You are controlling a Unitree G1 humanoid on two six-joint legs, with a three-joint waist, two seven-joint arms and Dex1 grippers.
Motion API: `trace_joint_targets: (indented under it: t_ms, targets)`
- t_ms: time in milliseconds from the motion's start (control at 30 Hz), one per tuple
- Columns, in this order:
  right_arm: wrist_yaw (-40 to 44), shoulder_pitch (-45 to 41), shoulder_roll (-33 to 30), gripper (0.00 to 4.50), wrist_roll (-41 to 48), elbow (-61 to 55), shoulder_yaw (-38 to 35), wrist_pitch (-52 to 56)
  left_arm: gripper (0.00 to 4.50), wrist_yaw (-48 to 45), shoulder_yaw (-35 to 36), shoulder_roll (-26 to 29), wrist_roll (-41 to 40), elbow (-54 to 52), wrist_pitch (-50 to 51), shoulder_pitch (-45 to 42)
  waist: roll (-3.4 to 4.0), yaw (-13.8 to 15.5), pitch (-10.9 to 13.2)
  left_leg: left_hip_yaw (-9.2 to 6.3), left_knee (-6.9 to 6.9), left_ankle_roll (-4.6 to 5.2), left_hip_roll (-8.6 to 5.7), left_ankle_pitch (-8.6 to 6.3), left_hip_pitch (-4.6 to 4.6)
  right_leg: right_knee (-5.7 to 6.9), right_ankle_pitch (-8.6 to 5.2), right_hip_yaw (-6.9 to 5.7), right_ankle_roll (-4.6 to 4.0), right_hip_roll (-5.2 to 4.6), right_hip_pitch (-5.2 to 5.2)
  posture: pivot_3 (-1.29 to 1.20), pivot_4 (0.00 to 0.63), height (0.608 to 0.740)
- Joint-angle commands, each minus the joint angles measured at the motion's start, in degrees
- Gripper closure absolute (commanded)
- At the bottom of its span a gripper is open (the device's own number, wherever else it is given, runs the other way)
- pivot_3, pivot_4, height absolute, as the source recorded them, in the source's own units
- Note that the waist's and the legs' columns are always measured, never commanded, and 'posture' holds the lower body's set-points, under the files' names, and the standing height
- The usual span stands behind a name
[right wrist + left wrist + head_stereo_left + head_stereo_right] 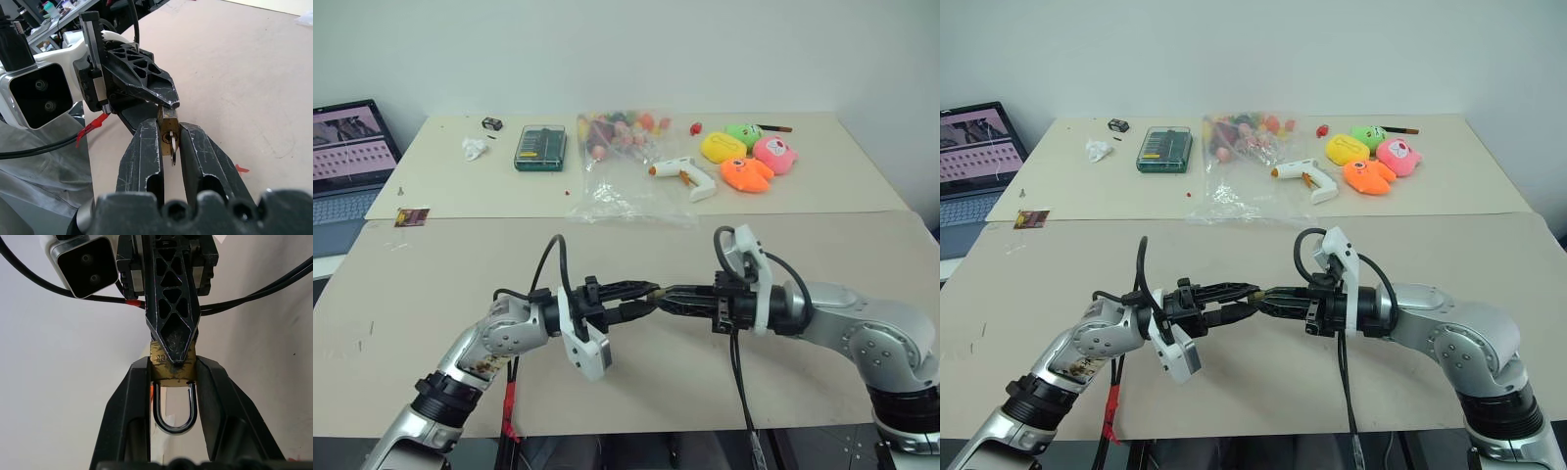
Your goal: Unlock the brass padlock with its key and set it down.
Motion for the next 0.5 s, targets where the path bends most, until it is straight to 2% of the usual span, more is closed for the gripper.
trace_joint_targets:
  t_ms: [33,100,200,233,367,500]
  targets:
    - [0.8,-1.5,0.3,4.38,0.7,-1.0,-0.4,-0.1,2.06,-1.4,0.3,0.4,-4.7,-1.2,1.8,0.5,0.00,0.0,0.0,0.00,0.00,0.00,0.00,0.00,0.00,0.02,0.00,0.00,0.00,0.00,-0.01,0.00,0.150,0.740]
    - [1.1,-1.4,0.2,4.38,0.3,-0.7,-0.4,-0.3,1.38,-1.5,0.8,0.1,-5.2,-1.4,3.5,1.1,0.00,0.0,0.0,0.00,0.01,0.00,0.00,0.00,0.00,0.02,0.00,0.00,0.00,0.00,0.00,0.00,0.150,0.740]
    - [2.6,-0.7,-0.7,4.38,-0.5,-0.1,-0.9,-0.8,0.22,-5.9,2.1,0.1,-18.1,-1.0,19.3,3.8,0.01,-0.1,0.0,0.01,0.01,0.00,0.00,0.00,0.01,0.02,0.00,0.01,0.00,0.00,0.00,0.00,0.150,0.740]
    - [3.3,-0.5,-1.2,4.38,-0.7,0.2,-1.2,-1.0,0.01,-8.1,2.8,0.6,-22.4,-0.5,24.0,4.5,0.01,-0.1,0.0,0.00,0.01,0.02,0.00,-0.01,0.02,0.04,0.00,0.00,0.00,0.00,-0.01,0.00,0.150,0.740]
    - [5.4,-0.2,-2.6,4.38,-1.4,0.8,-2.2,-1.3,0.01,-13.9,6.9,2.3,-31.7,1.0,32.9,5.6,0.01,-0.2,0.0,0.00,0.02,0.02,0.01,-0.01,0.02,0.06,0.00,-0.01,0.00,0.02,-0.04,0.00,0.150,0.740]
    - [6.2,-0.8,-2.7,4.38,-0.6,0.6,-2.9,-0.8,0.01,-15.7,9.4,1.0,-36.9,1.7,41.2,4.2,0.01,-0.2,0.0,0.00,0.02,0.02,0.01,-0.01,0.02,0.06,0.00,-0.01,0.00,0.02,-0.03,0.00,0.150,0.740]
